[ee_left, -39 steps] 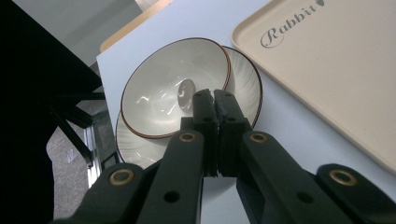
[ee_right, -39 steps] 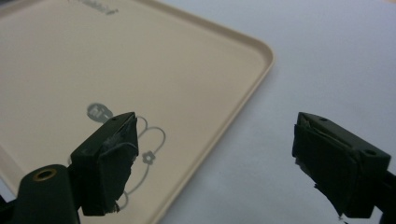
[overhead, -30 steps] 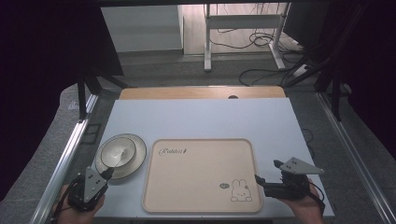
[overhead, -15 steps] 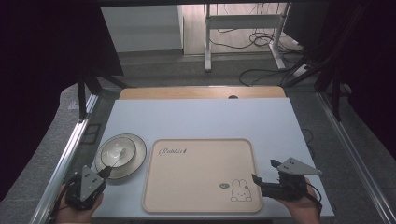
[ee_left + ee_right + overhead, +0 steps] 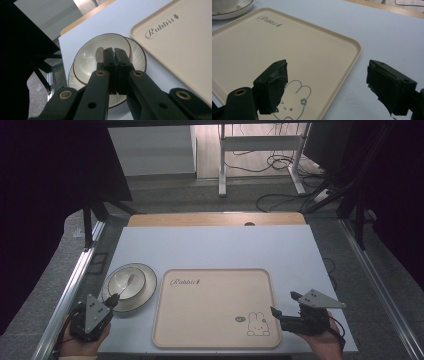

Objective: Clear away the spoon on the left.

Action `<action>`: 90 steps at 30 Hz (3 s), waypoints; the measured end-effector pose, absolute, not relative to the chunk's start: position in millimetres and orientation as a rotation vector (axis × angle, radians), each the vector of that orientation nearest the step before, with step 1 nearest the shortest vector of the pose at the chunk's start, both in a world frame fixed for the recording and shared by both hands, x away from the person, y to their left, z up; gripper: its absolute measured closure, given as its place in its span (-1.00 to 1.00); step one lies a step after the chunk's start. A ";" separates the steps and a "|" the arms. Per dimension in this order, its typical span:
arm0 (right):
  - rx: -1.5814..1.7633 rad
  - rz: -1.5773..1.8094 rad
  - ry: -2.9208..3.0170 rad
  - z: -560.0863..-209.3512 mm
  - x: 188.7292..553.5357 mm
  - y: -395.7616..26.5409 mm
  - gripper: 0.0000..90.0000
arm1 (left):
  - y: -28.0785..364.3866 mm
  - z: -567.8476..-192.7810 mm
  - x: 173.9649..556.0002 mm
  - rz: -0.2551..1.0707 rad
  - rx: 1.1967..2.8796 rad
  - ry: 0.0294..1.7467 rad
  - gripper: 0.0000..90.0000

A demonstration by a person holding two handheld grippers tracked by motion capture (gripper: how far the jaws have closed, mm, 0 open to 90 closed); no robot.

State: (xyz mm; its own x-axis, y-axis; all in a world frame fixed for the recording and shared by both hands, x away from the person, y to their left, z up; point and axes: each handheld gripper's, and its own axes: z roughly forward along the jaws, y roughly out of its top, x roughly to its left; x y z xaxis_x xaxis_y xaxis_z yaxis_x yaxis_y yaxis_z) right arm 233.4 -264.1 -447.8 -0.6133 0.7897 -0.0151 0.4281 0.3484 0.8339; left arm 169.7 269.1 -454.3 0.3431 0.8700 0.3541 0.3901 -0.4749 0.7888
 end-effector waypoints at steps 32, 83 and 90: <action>1.066 1.175 2.211 -450.0 232.2 -264.5 -0.62 | 266.5 -429.0 166.8 1.106 1.899 1.025 1.00; 1.077 1.155 2.216 -452.2 233.6 -266.3 -0.62 | 207.0 -413.4 204.9 0.997 1.904 0.841 1.00; 1.079 1.155 2.217 -452.5 233.7 -266.1 -0.62 | 199.0 -415.9 207.5 0.970 1.926 0.818 1.00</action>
State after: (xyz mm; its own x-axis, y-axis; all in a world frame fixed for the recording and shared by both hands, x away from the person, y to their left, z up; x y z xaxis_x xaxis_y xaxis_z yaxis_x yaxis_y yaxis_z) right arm 233.7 -266.1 -452.5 -0.6131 0.7900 -0.0097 0.4448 0.3553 0.8221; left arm 207.5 199.0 -415.9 0.4941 0.8068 0.3240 0.1835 -0.4611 0.8682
